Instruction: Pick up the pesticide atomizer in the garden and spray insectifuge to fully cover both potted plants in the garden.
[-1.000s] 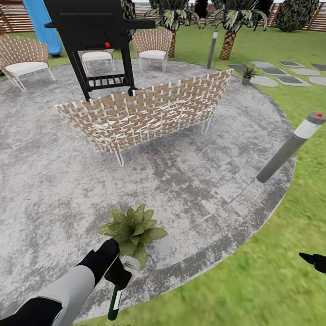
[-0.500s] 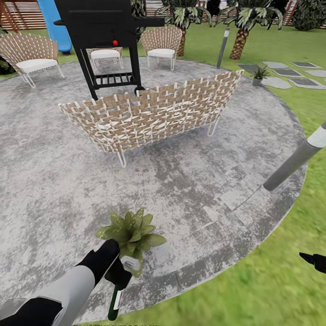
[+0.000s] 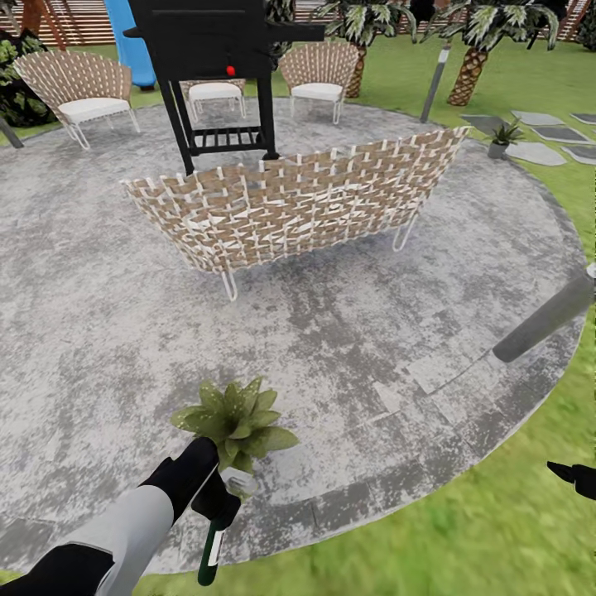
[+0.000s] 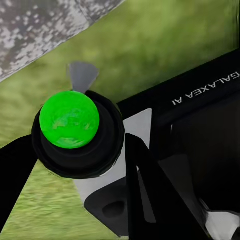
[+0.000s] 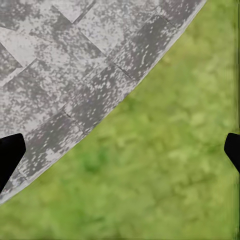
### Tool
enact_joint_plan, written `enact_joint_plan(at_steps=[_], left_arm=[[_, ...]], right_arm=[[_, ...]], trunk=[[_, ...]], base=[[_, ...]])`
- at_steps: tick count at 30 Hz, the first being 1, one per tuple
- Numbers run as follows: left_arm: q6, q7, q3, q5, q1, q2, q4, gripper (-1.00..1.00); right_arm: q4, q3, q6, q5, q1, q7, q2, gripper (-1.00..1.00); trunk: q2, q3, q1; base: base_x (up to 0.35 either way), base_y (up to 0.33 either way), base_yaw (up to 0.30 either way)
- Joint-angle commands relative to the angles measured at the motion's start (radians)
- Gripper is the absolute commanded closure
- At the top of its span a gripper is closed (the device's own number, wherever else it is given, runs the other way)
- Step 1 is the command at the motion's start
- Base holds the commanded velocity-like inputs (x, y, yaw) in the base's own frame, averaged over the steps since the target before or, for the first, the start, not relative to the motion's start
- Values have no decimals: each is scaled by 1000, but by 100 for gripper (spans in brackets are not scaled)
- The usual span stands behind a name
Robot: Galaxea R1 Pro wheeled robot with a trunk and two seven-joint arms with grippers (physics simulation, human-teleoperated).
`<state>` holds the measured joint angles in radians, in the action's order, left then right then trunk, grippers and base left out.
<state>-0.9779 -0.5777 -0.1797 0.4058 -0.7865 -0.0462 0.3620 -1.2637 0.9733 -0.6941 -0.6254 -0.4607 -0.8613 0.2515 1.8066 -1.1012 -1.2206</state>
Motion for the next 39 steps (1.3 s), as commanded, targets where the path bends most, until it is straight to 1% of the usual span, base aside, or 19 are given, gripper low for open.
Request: enact_joint_plan(at_steps=[1,8,13,16,25,33,35,39], left_arm=[[-2,-10,-3,10,0,0,1,100],[-2,-10,-2,10,-1,0,5,100],[-5,-8,-1,9,-1,0,53,100],[-6,-8,0,9,-2,1,60,100],[-7,-8,2,9,-6,3,61,100],[-7,-8,2,9,-12,3,65,100],[-8,-8,2,9,-13,3,89,100],[-8,-8,2,8,-13,3,101,100]], right_arm=[[0,1,-1,-10,-1,-10,0,-100],[0,1,-1,-10,-1,-10,0,-100],[0,1,-1,-10,-1,-10,0,-100],[0,1,-1,-10,-1,-10,0,-100],[0,1,-1,-10,-1,-10,0,-100],[0,1,-1,-10,-1,-10,0,-100],[0,1,-1,-10,-1,-10,0,-100],[0,1,-1,-10,-1,-10,0,-100]], trunk=[[0,-1,0],[0,-4,0],[0,-9,0],[0,-12,0],[0,-14,0],[0,-17,0],[0,-17,0],[0,-19,0]], base=[[1,-343,7],[0,-343,96],[0,-338,194],[0,-252,198],[0,-29,63],[0,0,221],[0,0,237],[40,-45,235]])
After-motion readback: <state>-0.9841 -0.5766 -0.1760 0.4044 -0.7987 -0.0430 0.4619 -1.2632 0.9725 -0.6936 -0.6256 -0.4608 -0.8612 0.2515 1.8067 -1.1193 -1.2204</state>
